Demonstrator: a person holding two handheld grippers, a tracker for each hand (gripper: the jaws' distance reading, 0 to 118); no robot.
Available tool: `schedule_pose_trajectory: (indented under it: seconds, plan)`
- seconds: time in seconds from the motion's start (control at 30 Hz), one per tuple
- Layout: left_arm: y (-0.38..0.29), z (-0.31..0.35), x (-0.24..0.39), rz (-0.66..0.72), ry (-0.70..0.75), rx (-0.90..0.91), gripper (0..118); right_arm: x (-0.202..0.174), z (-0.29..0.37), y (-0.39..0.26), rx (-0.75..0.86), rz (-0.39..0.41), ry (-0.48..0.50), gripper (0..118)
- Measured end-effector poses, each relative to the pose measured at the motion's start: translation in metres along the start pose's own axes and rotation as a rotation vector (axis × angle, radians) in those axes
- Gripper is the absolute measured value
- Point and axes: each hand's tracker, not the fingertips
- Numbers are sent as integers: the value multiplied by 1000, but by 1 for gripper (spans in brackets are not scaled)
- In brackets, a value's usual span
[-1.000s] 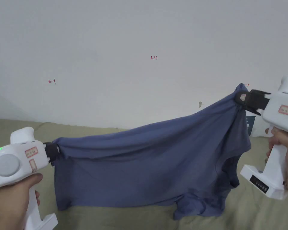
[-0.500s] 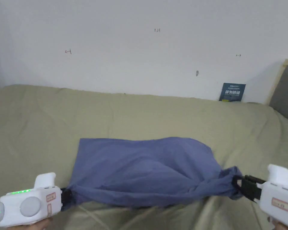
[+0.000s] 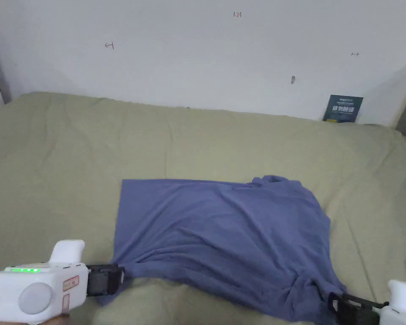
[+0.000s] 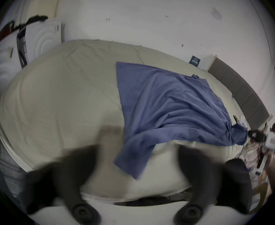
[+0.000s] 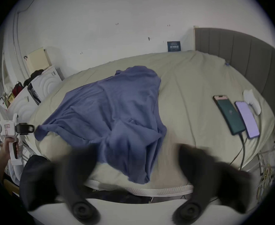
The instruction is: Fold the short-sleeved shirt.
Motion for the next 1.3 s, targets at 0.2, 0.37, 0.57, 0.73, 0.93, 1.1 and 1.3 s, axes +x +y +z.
schedule_pose_trajectory:
  seconds: [0.2,0.37,0.57,0.73,0.93,1.1,1.3]
  plan:
    - [-59,98,19,-87,-3,178,118,-23,73,7,100,38,90,118]
    - [-42,107,22,-181,136,82,48,-33,84,-6,108,44,14,17]
    - [-38,52,-11,-60,32,-36,0,-37,61,-7,15,2,3,0]
    - [-30,8,-10,-78,54,-68,45,-43,43,-1,-36,-4,-8,0]
    - [-16,-43,-26,-107,72,-109,112,-50,22,3,-85,1,-21,0]
    - [-10,-66,-33,-82,41,-119,86,-55,12,2,-114,-3,-31,0]
    - [-9,-72,-27,-115,47,-141,48,-58,12,2,-120,-11,-35,0]
